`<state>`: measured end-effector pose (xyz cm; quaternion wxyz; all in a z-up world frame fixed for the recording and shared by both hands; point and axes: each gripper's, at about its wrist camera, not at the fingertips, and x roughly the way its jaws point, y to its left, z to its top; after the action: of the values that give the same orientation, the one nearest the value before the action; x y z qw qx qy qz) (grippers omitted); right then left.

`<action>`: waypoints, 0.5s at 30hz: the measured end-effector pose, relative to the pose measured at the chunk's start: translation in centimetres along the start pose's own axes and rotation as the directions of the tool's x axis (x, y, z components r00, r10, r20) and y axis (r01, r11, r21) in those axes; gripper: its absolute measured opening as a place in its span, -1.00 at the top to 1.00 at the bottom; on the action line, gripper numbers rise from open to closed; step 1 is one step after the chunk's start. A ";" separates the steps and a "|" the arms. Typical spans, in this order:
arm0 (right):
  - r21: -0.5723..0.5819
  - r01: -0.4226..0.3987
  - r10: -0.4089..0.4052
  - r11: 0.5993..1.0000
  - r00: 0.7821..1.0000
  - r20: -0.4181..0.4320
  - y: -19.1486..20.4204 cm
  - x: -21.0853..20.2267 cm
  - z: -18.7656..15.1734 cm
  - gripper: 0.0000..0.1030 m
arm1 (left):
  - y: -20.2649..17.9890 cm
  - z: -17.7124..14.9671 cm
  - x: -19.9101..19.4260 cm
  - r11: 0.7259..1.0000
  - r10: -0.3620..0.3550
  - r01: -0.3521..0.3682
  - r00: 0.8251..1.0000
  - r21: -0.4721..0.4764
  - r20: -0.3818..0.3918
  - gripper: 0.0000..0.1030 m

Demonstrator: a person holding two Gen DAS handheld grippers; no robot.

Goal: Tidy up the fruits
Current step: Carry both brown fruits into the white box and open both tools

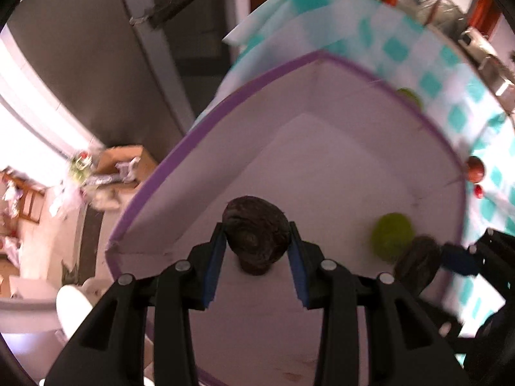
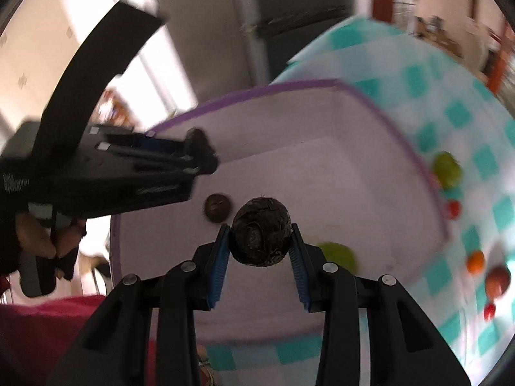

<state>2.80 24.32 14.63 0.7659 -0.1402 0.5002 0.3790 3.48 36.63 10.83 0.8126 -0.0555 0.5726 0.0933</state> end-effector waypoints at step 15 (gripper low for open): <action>-0.100 0.133 -0.162 0.986 0.909 -0.384 -0.6 11.0 0.7 0.29 | 2.1 0.1 6.2 0.995 0.085 -0.073 0.983 0.074 -0.163 0.25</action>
<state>6.06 29.17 5.25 0.6717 -0.2777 0.6167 0.3022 5.11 39.22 5.08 0.7590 -0.0128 0.6431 0.1012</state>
